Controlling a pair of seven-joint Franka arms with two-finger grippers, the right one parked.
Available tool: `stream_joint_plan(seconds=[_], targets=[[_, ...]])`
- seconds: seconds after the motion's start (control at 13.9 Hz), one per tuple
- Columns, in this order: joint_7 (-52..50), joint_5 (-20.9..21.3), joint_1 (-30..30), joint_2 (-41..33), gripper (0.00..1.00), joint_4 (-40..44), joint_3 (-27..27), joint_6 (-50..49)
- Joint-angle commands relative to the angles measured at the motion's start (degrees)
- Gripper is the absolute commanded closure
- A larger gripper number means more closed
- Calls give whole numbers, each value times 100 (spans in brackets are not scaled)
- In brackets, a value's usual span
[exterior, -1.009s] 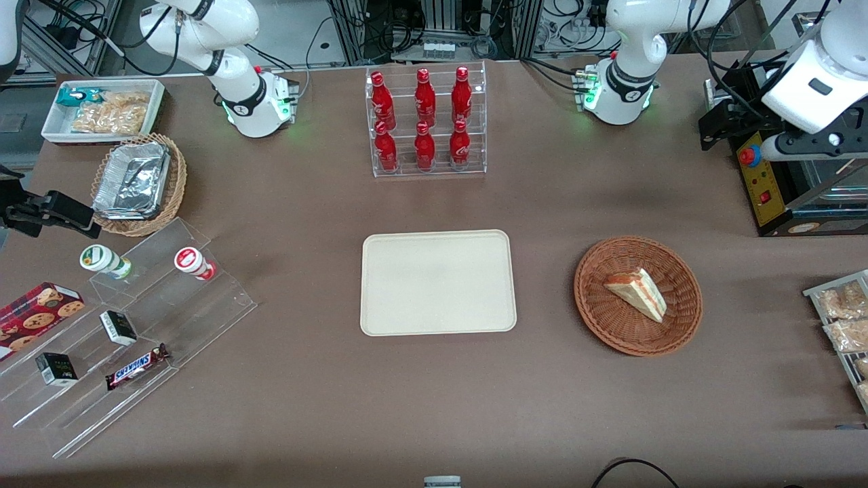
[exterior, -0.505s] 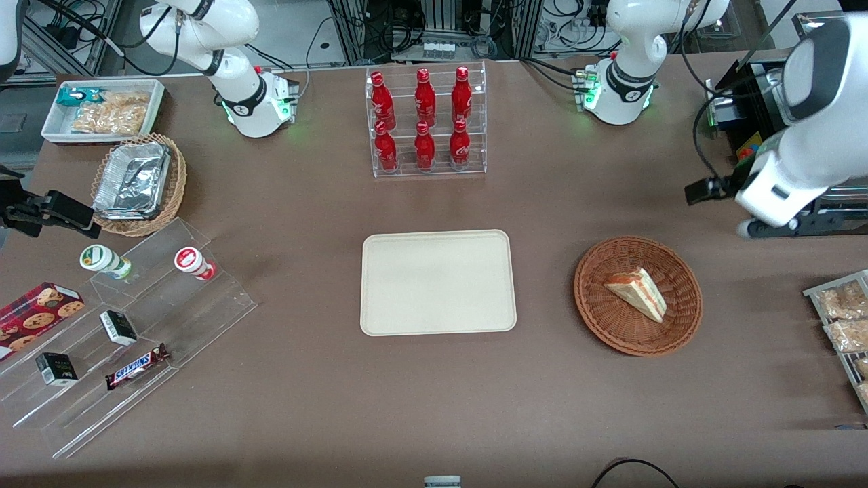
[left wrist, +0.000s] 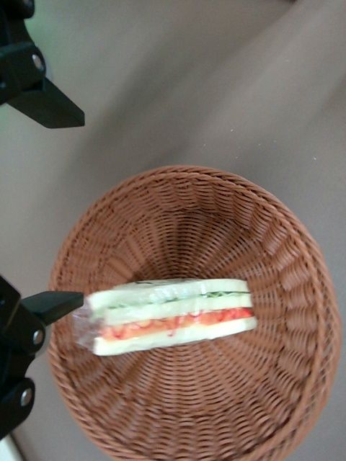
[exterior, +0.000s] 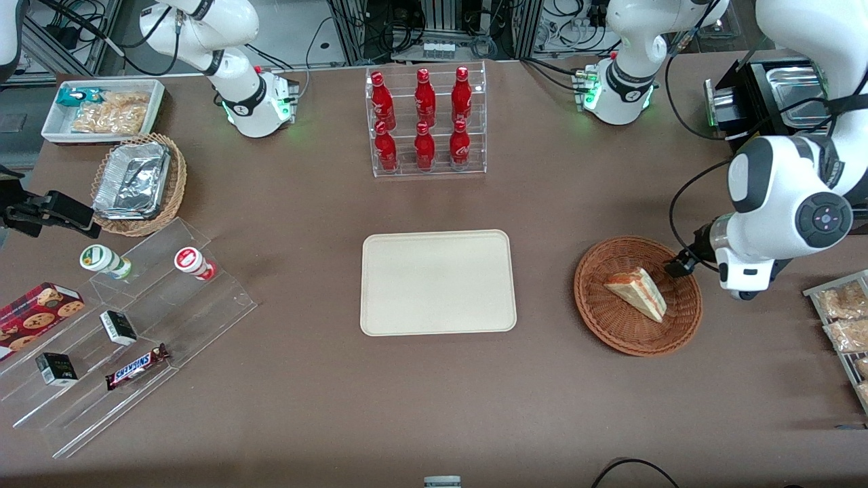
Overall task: Place sandwich from basket to tray
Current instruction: 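Lower the open left gripper and close it on the wrapped sandwich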
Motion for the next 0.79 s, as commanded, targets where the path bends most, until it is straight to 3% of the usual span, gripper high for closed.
stream_joint_plan(seconds=[0.0,0.36,0.72], targets=[[-470,-34,-25,154,0,-28,-30,324],[-461,-543,-122,646,0,60,-47,1194],[-461,-544,-149,901,0,139,-65,1345]])
